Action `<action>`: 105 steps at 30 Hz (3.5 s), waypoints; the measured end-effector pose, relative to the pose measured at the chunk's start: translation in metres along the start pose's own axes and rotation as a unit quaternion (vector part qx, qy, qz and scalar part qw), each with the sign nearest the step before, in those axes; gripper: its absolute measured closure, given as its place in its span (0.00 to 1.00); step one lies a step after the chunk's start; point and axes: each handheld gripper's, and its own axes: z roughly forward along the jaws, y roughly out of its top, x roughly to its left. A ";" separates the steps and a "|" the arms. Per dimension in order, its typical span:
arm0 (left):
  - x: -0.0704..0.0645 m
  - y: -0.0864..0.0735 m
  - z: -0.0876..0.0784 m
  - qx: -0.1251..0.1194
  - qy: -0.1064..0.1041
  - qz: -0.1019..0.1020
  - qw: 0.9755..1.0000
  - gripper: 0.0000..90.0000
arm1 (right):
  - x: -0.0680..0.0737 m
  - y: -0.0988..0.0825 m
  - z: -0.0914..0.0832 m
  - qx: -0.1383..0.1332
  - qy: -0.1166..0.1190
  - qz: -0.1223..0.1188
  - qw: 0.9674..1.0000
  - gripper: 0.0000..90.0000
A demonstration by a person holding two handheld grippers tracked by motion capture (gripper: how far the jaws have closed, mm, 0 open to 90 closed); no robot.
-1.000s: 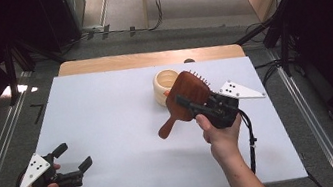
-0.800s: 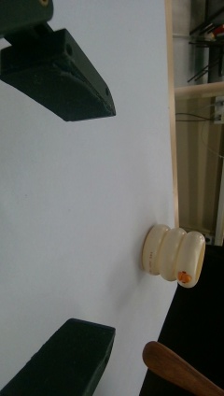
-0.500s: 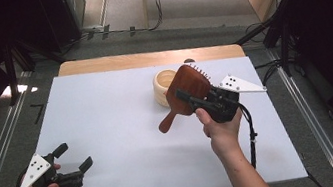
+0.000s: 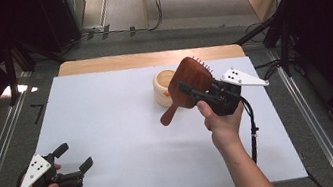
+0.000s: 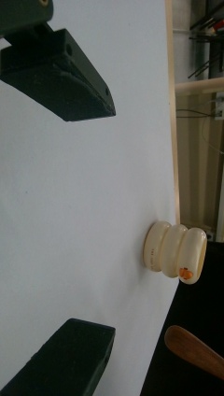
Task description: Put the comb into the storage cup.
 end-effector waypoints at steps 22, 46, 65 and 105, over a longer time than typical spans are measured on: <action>0.000 0.000 0.000 0.000 0.000 0.001 1.000 0.00 | -0.013 0.013 0.004 -0.012 -0.017 -0.005 1.000 0.59; 0.000 0.000 0.000 -0.001 0.000 0.001 1.000 0.00 | -0.028 0.030 0.007 -0.030 -0.037 -0.007 0.999 0.59; 0.000 0.000 0.000 0.000 -0.002 0.003 1.000 0.00 | -0.038 0.047 0.017 -0.038 -0.051 -0.013 0.998 0.59; -0.001 0.000 0.001 0.001 -0.003 0.003 1.000 0.00 | -0.058 0.057 0.052 -0.028 -0.084 -0.032 0.996 0.59</action>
